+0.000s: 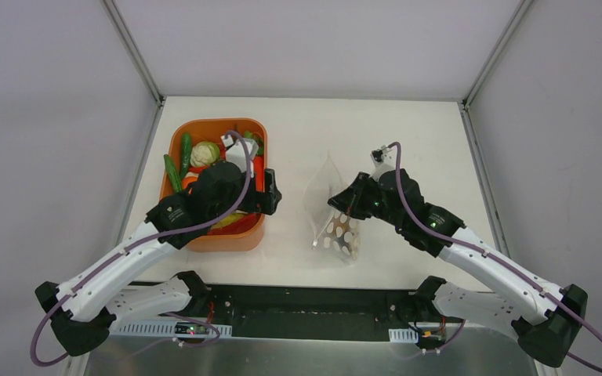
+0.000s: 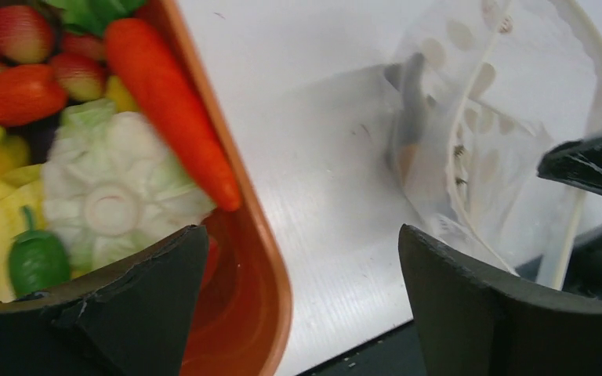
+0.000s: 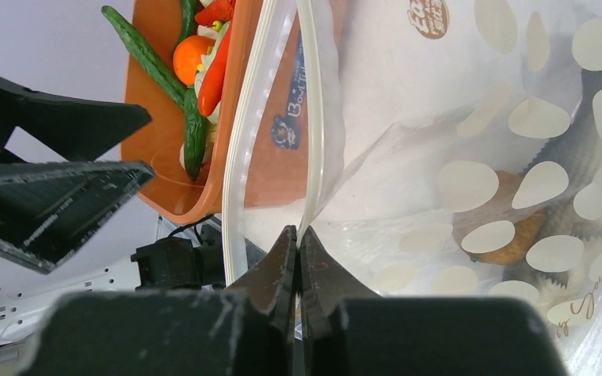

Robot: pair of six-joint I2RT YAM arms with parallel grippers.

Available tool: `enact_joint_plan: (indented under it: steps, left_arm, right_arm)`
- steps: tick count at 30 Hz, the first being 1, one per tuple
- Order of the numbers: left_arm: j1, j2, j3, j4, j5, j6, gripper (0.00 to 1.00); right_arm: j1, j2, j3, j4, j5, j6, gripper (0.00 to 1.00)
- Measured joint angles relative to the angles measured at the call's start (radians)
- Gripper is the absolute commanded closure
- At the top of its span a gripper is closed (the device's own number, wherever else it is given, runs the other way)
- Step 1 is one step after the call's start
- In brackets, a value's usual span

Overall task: Place the food in the zip-top bag and seal the zipper
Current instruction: Pick up the fake vegetable from the bin.

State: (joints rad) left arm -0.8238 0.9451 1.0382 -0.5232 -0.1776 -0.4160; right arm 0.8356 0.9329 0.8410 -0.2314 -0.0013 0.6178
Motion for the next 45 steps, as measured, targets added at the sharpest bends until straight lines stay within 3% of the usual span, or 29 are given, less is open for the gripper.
enact_joint_plan:
  steps: [6, 17, 22, 30, 38, 41, 45]
  left_arm:
    - [0.035, -0.125, -0.043, -0.037, -0.177, -0.003, 0.01]
    - [0.311, -0.125, -0.069, -0.075, -0.164, -0.014, 0.01]
    - [0.375, -0.079, -0.059, -0.106, -0.185, -0.040, 0.01]
    - [0.486, -0.138, -0.044, -0.091, -0.302, 0.010, 0.01]
    - [0.827, 0.029, 0.101, -0.107, -0.167, 0.097, 0.12]
    - [0.860, 0.121, 0.128, -0.118, -0.124, 0.125, 0.15]
    - [0.888, 0.210, 0.150, -0.120, -0.066, 0.164, 0.27]
  right_arm:
    - [0.000, 0.001, 0.000, 0.000, -0.007, -0.001, 0.97]
    - [0.000, 0.005, 0.000, 0.003, -0.016, -0.005, 0.97]
    - [0.000, 0.005, -0.001, 0.003, -0.016, -0.005, 0.97]
    - [0.000, 0.004, -0.005, 0.004, -0.016, -0.005, 0.97]
    - [0.000, 0.004, -0.005, 0.003, -0.023, -0.005, 0.97]
    - [0.000, 0.004, -0.005, 0.003, -0.024, -0.005, 0.97]
    - [0.000, 0.004, -0.005, 0.003, -0.026, -0.005, 0.97]
